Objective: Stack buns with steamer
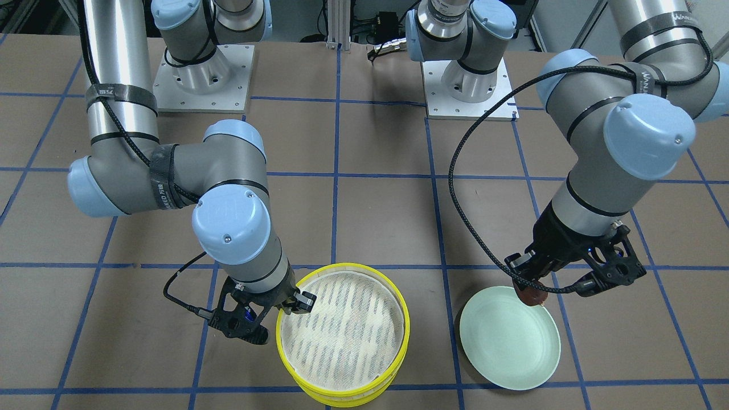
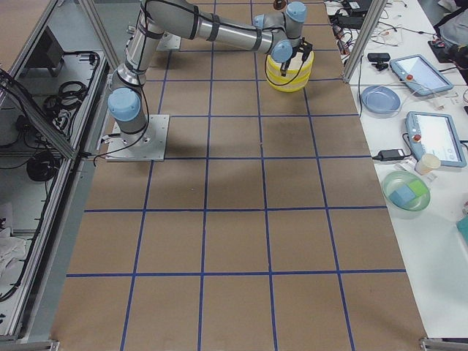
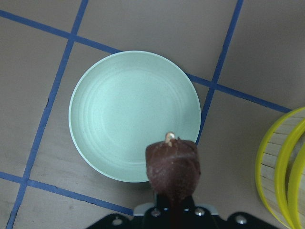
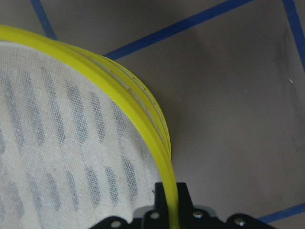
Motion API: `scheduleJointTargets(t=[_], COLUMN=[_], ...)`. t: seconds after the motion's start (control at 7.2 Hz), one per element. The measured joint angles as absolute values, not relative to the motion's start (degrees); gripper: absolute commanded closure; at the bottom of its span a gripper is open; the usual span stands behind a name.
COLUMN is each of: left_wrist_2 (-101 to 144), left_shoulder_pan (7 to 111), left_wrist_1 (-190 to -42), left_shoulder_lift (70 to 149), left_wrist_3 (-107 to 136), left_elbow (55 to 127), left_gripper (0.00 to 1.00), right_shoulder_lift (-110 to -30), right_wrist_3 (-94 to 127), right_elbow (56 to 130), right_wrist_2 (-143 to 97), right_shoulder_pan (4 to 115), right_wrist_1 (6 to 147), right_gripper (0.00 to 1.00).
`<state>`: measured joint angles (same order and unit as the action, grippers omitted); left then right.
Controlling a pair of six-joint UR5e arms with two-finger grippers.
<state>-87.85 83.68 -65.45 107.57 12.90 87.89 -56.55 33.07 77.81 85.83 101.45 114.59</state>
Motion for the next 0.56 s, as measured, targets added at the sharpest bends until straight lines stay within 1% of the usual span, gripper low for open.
scheduleJointTargets(t=[0.14, 0.28, 0.42, 0.56], left_wrist_2=[-87.8, -87.8, -87.8, -87.8], left_shoulder_pan=[83.7, 83.7, 83.7, 83.7], left_wrist_1=[-65.6, -65.7, -65.8, -65.8], left_shoulder_lift=[107.6, 107.5, 107.5, 107.5], left_wrist_3=[12.9, 12.8, 12.8, 12.8], left_elbow=[87.9, 87.9, 87.9, 87.9], left_gripper=[1.00, 1.00, 1.00, 1.00], right_shoulder_lift=[-56.5, -56.5, -56.6, -56.7], right_wrist_3=[33.2, 33.2, 33.2, 33.1], right_elbow=[77.9, 78.0, 78.3, 78.8], right_wrist_2=[85.9, 85.9, 85.9, 85.9], right_shoulder_pan=[101.5, 101.6, 101.6, 101.6], right_wrist_1=[114.7, 115.0, 115.7, 117.1], right_gripper=[0.73, 0.45, 0.33, 0.28])
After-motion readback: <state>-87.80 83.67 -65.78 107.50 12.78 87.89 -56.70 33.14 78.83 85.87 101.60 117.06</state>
